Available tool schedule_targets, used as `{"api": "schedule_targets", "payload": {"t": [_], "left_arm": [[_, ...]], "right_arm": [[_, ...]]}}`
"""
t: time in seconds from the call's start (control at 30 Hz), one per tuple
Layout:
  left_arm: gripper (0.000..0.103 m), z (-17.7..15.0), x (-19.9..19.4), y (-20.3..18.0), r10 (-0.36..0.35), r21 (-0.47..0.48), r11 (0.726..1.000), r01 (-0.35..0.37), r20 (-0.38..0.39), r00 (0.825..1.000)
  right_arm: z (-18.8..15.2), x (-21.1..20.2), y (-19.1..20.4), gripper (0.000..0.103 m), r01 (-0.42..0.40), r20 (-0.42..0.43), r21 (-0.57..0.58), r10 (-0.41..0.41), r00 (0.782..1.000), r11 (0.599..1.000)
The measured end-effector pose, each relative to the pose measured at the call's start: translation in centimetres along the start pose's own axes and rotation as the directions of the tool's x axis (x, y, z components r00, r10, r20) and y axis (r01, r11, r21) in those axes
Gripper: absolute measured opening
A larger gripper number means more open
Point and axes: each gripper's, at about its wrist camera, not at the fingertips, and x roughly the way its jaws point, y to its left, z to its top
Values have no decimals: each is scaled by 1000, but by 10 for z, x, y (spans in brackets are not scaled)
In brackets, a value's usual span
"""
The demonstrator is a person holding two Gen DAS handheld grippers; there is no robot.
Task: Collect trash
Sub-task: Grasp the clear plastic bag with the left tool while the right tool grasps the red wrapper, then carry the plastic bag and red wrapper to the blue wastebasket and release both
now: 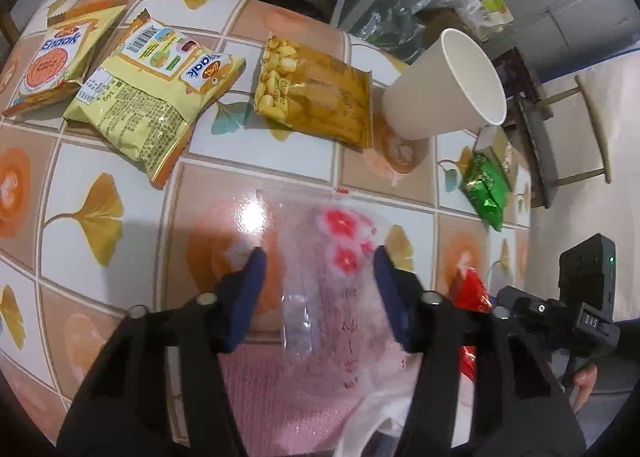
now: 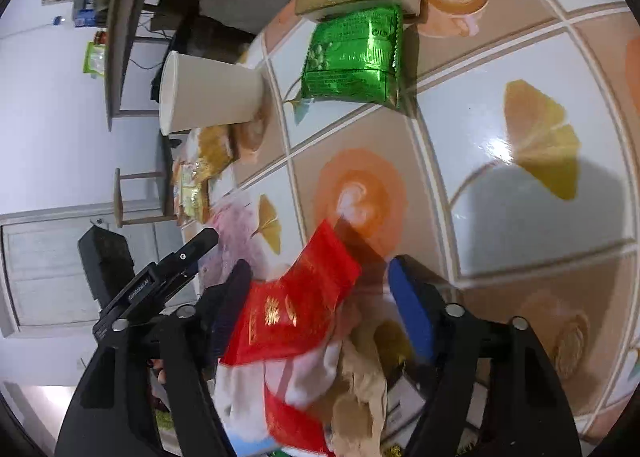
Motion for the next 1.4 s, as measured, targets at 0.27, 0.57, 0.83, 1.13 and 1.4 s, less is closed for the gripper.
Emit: {"api": "schedule_targets", "payload": {"t": [0.27,0.57,0.83,1.13,1.4], "left_arm": [[23,-5,0,-8,37,68,997,-40,48,998],[13,-11,-31,-22,-3,120,993,-16,153,988],[9,-23,-85,-30,-70,131,991,35,265,962],[8,-64,-155,-45,-140,165,983,85,361,922],[8,-110,-195,-86,-242,265,953,150,361,901]], "right_arm": [[4,7,0,34,5,-2,2,-5,1000,1000],[1,-10,8,10,-50,25,-41,51,998,998],[-12,-65,32,9,-123,93,-109,133,987,986],[-47,-133,53,9,-168,153,-196,199,968,966],[-94,-194,34,9,-164,212,-227,213,954,960]]}}
